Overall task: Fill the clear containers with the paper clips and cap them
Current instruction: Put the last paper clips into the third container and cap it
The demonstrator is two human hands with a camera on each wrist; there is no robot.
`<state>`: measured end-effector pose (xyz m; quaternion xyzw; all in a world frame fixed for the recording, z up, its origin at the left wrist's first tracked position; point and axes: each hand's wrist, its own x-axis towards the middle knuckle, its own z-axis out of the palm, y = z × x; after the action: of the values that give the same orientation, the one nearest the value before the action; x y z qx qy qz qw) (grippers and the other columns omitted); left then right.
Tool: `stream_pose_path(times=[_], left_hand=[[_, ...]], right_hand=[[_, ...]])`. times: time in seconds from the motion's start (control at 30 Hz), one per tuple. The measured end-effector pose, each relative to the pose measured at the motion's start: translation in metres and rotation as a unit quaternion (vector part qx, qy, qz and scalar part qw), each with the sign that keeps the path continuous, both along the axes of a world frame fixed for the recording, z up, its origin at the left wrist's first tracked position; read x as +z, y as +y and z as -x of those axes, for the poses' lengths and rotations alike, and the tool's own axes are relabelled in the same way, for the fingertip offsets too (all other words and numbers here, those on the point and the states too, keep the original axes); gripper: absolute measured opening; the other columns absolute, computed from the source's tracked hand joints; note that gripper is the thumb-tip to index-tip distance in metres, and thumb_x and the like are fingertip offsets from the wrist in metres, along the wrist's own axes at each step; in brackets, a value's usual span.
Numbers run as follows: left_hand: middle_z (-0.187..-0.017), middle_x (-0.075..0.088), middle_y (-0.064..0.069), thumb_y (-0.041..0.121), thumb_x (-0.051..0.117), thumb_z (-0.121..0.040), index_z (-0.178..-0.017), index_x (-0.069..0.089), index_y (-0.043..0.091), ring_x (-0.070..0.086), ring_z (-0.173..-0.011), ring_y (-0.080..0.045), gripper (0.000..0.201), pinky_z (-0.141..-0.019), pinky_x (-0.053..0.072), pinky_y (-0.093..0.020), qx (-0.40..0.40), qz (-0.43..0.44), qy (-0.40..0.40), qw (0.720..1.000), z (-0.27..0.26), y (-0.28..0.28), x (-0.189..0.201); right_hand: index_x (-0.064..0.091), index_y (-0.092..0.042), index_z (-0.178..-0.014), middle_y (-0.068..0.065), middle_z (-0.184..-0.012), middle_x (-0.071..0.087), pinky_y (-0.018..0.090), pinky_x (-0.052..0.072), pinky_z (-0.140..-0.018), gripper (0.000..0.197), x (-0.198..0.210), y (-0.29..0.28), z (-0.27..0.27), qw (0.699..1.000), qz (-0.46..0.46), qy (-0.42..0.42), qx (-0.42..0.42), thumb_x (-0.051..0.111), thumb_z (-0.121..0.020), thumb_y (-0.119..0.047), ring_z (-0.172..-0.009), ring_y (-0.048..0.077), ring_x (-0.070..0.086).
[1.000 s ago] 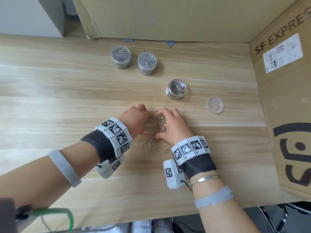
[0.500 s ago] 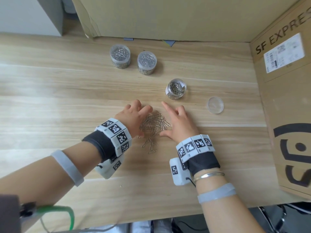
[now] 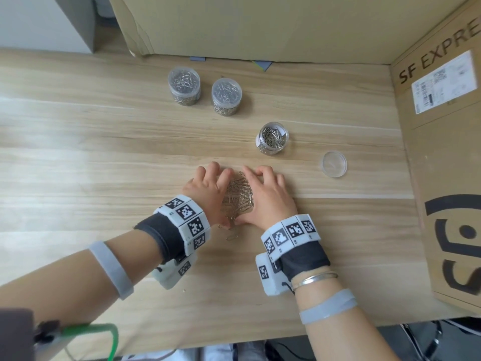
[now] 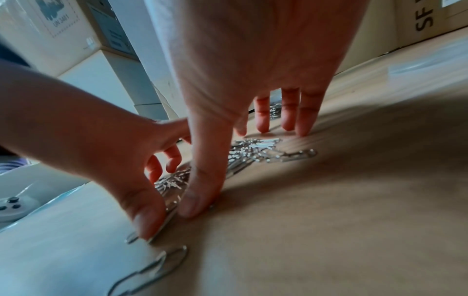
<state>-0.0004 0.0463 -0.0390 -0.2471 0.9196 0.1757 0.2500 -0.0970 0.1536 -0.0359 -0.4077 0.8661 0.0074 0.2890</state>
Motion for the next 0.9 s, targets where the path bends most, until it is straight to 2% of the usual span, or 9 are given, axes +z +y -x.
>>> stream_pose_path(times=[0.17, 0.23, 0.33, 0.5, 0.6, 0.7, 0.9], left_hand=[[-0.125, 0.033, -0.005, 0.039, 0.077, -0.063, -0.125, 0.029, 0.018, 0.041, -0.111, -0.024, 0.081, -0.088, 0.045, -0.037, 0.046, -0.056, 0.055, 0.996, 0.010, -0.011, -0.001], [-0.122, 0.038, -0.007, 0.029, 0.074, -0.070, -0.123, 0.034, 0.017, 0.045, -0.109, -0.027, 0.068, -0.085, 0.043, -0.035, 0.062, -0.074, 0.078, 0.992, 0.013, -0.015, -0.001], [-0.118, 0.044, -0.009, 0.019, 0.066, -0.078, -0.119, 0.041, 0.013, 0.050, -0.104, -0.029, 0.048, -0.077, 0.037, -0.031, 0.065, -0.081, 0.106, 0.989, 0.017, -0.018, -0.003], [-0.110, 0.051, -0.010, 0.012, 0.055, -0.084, -0.113, 0.050, 0.010, 0.054, -0.098, -0.030, 0.029, -0.073, 0.036, -0.031, 0.059, -0.090, 0.132, 0.985, 0.024, -0.014, -0.006], [-0.110, 0.051, -0.011, 0.010, 0.051, -0.085, -0.114, 0.051, 0.009, 0.055, -0.096, -0.031, 0.029, -0.072, 0.037, -0.032, 0.050, -0.091, 0.134, 0.986, 0.030, -0.013, -0.006], [-0.111, 0.050, -0.013, 0.008, 0.049, -0.086, -0.115, 0.051, 0.006, 0.056, -0.096, -0.033, 0.029, -0.071, 0.036, -0.031, 0.050, -0.096, 0.119, 0.987, 0.035, -0.014, -0.005], [-0.107, 0.052, -0.016, 0.008, 0.052, -0.081, -0.106, 0.052, 0.001, 0.055, -0.093, -0.034, 0.025, -0.071, 0.038, -0.033, 0.055, -0.113, 0.097, 0.987, 0.040, -0.015, -0.005]], right_hand=[[0.045, -0.032, -0.129, -0.002, -0.123, 0.045, 0.037, 0.046, -0.089, 0.066, -0.001, -0.006, 0.009, 0.998, 0.049, -0.023, -0.009, 0.076, -0.070, -0.033, -0.113, 0.022, 0.047], [0.050, -0.028, -0.124, -0.001, -0.121, 0.049, 0.038, 0.048, -0.086, 0.053, -0.002, -0.007, 0.010, 0.997, 0.067, -0.034, -0.017, 0.072, -0.076, -0.026, -0.109, 0.021, 0.052], [0.055, -0.023, -0.119, 0.001, -0.116, 0.054, 0.034, 0.048, -0.080, 0.040, -0.004, -0.009, 0.011, 0.995, 0.085, -0.042, -0.026, 0.067, -0.081, -0.019, -0.099, 0.023, 0.057], [0.057, -0.018, -0.115, 0.006, -0.108, 0.057, 0.031, 0.046, -0.073, 0.033, -0.003, -0.014, 0.014, 0.994, 0.090, -0.045, -0.029, 0.060, -0.083, -0.013, -0.090, 0.025, 0.059], [0.057, -0.016, -0.111, 0.007, -0.105, 0.058, 0.035, 0.049, -0.074, 0.030, -0.001, -0.019, 0.017, 0.996, 0.078, -0.038, -0.027, 0.060, -0.081, -0.015, -0.090, 0.027, 0.058], [0.057, -0.014, -0.107, 0.007, -0.104, 0.059, 0.033, 0.048, -0.076, 0.030, -0.002, -0.023, 0.019, 0.996, 0.068, -0.048, -0.039, 0.064, -0.079, -0.017, -0.093, 0.025, 0.058], [0.065, -0.014, -0.091, 0.007, -0.091, 0.065, 0.031, 0.047, -0.072, 0.016, -0.001, -0.023, 0.026, 0.988, 0.087, -0.086, -0.094, 0.065, -0.074, -0.012, -0.085, 0.024, 0.060]])
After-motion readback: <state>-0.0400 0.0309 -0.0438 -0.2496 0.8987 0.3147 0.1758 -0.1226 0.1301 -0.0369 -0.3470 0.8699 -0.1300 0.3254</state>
